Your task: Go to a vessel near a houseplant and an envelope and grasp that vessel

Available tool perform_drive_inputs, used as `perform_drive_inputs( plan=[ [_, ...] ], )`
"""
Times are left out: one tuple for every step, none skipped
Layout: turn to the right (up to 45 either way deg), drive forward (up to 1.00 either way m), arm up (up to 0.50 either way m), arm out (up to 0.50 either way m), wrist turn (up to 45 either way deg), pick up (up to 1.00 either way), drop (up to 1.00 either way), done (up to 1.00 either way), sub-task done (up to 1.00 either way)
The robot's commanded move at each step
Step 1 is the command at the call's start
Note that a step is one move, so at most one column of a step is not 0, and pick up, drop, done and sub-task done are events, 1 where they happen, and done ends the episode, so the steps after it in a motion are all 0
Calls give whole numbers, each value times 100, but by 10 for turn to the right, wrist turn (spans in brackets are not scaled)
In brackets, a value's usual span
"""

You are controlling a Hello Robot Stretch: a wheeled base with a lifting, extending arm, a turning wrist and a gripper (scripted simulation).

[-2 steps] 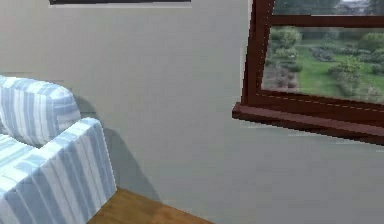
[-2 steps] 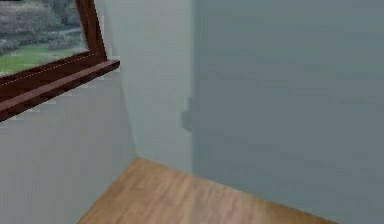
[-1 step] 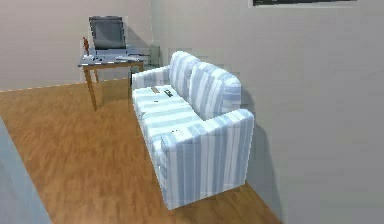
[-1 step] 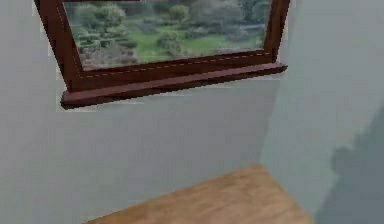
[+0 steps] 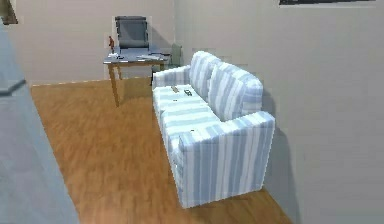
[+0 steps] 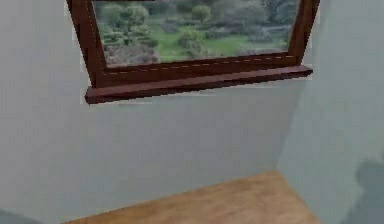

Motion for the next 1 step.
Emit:
perform_drive_inputs(
  plan=[
    [0, 20, 0, 0, 0, 0, 0, 0, 0]
  ],
)
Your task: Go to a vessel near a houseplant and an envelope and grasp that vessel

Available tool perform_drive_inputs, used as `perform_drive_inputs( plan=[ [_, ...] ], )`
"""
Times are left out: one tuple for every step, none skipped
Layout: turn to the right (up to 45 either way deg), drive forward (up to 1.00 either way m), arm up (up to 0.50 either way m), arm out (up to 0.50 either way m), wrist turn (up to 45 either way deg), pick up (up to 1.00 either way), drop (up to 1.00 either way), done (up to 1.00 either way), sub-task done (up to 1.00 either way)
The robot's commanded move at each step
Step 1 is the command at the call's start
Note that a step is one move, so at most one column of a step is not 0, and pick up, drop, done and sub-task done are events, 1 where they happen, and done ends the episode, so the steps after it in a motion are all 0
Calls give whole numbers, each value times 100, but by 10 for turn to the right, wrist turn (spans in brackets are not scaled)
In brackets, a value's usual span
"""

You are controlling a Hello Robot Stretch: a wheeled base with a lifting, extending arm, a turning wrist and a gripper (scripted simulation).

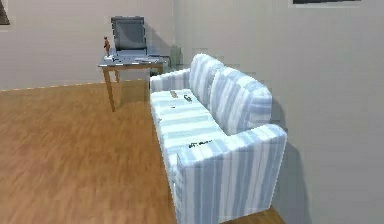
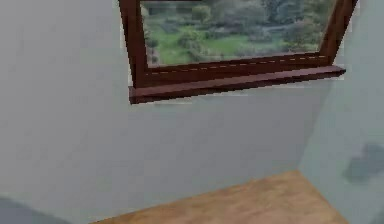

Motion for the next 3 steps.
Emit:
perform_drive_inputs(
  plan=[
    [-150, 0, 0, 0, 0, 0, 0, 0, 0],
    [0, 40, 0, 0, 0, 0, 0, 0, 0],
    [-330, 0, 0, 0, 0, 0, 0, 0, 0]
  ],
)
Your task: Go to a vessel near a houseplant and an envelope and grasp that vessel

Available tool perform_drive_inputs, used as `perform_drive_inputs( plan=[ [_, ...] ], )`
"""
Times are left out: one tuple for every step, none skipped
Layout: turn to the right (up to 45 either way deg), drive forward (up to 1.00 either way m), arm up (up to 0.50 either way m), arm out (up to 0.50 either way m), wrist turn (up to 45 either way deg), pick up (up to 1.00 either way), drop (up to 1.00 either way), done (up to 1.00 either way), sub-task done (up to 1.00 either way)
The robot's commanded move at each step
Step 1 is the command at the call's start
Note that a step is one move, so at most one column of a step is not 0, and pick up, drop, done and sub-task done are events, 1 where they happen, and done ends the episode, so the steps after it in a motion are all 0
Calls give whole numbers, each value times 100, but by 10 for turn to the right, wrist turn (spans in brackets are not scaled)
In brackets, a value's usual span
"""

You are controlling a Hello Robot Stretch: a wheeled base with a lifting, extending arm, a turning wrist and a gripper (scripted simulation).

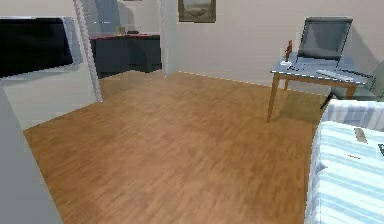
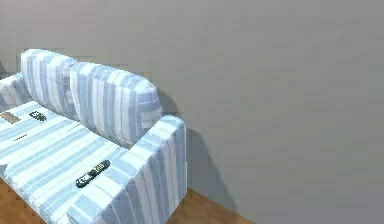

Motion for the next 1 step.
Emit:
perform_drive_inputs(
  plan=[
    [0, 35, 0, 0, 0, 0, 0, 0, 0]
  ],
)
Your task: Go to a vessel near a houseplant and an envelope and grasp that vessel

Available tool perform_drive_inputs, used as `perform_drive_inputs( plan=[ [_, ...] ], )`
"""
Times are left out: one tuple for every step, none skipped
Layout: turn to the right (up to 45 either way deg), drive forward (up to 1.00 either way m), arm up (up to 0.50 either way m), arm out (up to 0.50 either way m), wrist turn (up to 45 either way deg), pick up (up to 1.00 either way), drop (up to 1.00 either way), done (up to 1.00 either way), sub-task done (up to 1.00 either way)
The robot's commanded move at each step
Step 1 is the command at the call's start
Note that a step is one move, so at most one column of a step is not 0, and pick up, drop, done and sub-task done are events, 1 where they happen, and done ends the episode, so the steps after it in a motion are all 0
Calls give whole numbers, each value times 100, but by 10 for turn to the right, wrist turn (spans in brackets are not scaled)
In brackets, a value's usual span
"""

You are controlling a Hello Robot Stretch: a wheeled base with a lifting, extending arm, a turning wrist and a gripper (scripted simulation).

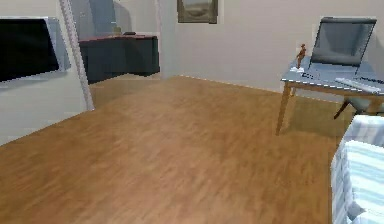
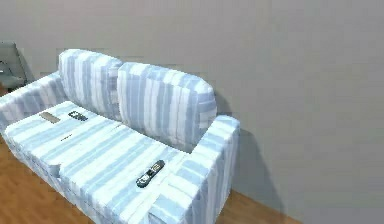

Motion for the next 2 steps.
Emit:
perform_drive_inputs(
  plan=[
    [-180, 0, 0, 0, 0, 0, 0, 0, 0],
    [0, 100, 0, 0, 0, 0, 0, 0, 0]
  ],
)
